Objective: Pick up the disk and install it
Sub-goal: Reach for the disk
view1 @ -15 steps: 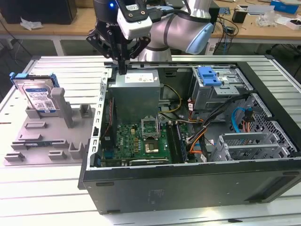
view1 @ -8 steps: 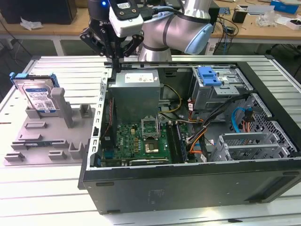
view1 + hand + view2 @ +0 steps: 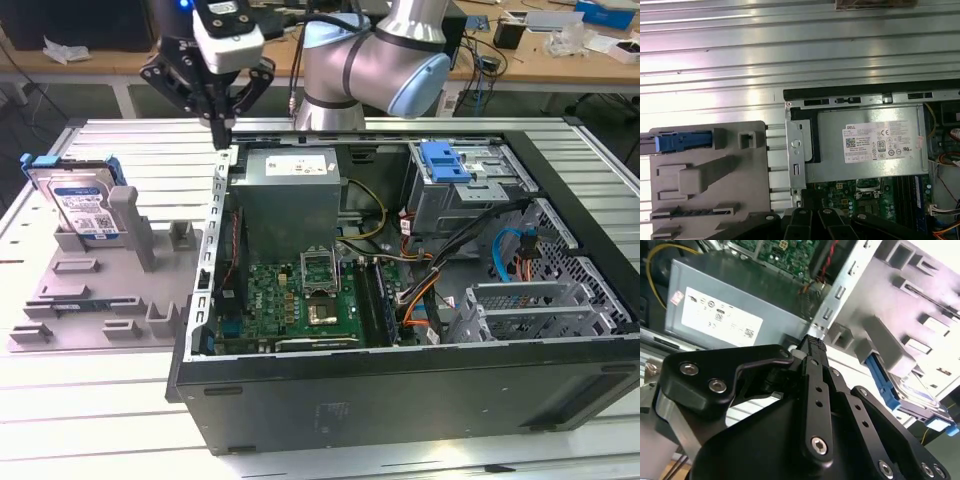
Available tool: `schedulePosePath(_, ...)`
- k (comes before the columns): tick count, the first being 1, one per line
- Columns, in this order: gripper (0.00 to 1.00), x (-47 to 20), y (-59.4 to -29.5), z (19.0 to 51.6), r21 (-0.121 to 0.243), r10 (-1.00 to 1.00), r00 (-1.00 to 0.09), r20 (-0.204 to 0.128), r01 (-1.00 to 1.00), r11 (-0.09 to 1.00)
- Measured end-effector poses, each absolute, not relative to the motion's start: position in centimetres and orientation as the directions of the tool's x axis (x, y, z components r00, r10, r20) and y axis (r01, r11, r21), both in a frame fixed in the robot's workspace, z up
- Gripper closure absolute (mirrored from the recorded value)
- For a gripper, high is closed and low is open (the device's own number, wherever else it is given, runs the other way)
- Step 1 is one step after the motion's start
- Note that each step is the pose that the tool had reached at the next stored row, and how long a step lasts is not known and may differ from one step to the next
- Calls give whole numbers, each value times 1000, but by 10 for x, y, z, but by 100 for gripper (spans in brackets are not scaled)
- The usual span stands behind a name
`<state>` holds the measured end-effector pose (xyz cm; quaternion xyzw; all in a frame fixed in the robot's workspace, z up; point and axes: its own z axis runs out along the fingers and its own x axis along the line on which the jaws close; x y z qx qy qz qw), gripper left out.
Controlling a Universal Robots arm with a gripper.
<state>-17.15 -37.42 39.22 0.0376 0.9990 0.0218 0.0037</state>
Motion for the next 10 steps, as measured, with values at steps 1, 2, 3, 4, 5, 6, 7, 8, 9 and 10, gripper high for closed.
schedulePosePath(1,89,-175,-373,392,44,76,-997,-5,75,996)
schedulePosePath(2,89,-178,-372,392,44,76,-997,-5,75,996)
schedulePosePath(3,89,-180,-371,392,44,75,-997,-4,75,996)
schedulePosePath(4,89,-183,-370,392,44,75,-997,-4,75,996)
schedulePosePath(5,89,-188,-369,392,44,76,-997,-3,75,996)
schedulePosePath(6,89,-190,-368,392,44,76,-997,-3,75,996)
schedulePosePath(7,89,-193,-367,392,44,76,-997,-2,75,996)
schedulePosePath(8,89,-196,-365,392,43,75,-997,-2,75,996)
schedulePosePath(9,89,-199,-364,391,43,76,-997,-1,75,996)
schedulePosePath(10,89,-201,-363,391,43,76,-997,-1,76,996)
